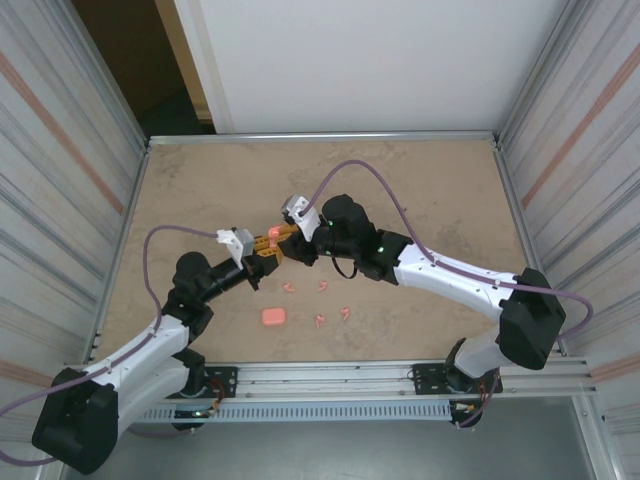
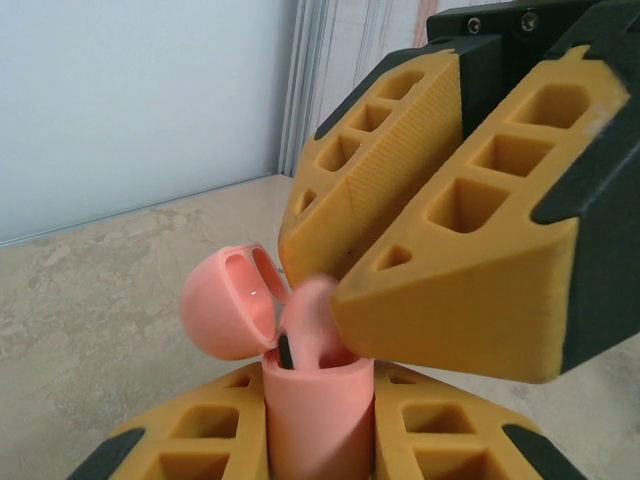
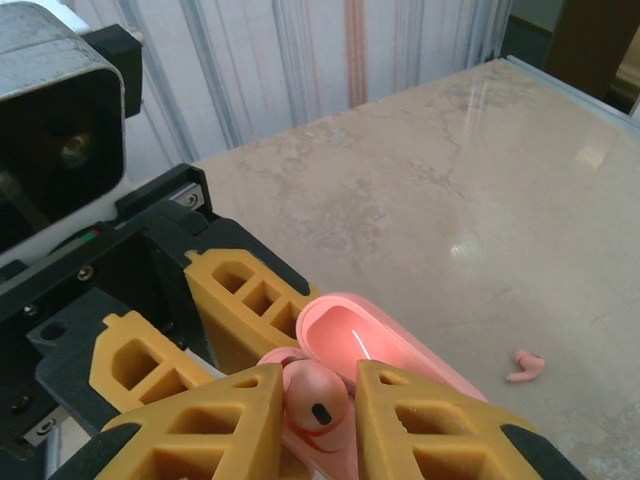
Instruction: Insert wireless bluetooth earbuds into charging case
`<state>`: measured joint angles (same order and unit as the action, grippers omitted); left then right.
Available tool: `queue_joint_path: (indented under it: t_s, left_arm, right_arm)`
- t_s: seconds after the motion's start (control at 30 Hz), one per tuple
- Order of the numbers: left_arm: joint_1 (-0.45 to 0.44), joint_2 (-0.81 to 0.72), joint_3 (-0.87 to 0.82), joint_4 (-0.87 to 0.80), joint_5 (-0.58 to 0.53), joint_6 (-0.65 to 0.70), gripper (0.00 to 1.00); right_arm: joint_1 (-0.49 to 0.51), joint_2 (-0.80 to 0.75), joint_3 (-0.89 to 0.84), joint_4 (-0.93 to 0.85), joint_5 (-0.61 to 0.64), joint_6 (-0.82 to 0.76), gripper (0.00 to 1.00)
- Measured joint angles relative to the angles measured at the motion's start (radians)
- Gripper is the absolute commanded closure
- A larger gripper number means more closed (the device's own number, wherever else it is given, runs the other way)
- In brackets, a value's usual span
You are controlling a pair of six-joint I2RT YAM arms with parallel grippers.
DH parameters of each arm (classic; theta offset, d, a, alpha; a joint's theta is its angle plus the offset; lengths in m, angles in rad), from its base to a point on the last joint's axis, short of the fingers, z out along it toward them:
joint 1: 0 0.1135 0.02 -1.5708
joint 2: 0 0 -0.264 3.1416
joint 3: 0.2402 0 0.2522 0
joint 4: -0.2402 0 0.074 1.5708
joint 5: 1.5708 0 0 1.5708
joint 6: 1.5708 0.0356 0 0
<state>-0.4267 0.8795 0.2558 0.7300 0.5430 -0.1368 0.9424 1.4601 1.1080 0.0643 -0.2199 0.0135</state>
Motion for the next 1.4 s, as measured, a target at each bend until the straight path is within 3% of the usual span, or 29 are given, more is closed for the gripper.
queue_joint_path:
  t_s: [0.43, 0.7, 1.13, 1.4]
  left_arm:
    - [0.000, -0.002, 0.000, 0.039, 0.000, 0.001, 1.00]
    - [0.000, -0.002, 0.000, 0.064, 0.000, 0.002, 1.00]
    - [0.000, -0.061, 0.043, 0.085, -0.001, 0.002, 1.00]
    - [0.000, -0.085, 0.082, 0.090, -0.005, 0.002, 1.00]
  right_arm:
    - [-0.008, -0.037, 0.094, -0.103, 0.006, -0.023, 0.48]
    - [-0.084, -0.146, 0.073, -0.118, 0.022, 0.022, 0.39]
    - [-0.242, -0.184, -0.032, -0.144, 0.024, 0.222, 0.37]
    - [-0.300, -0.052, -0.046, -0.141, -0.051, 0.326, 0.44]
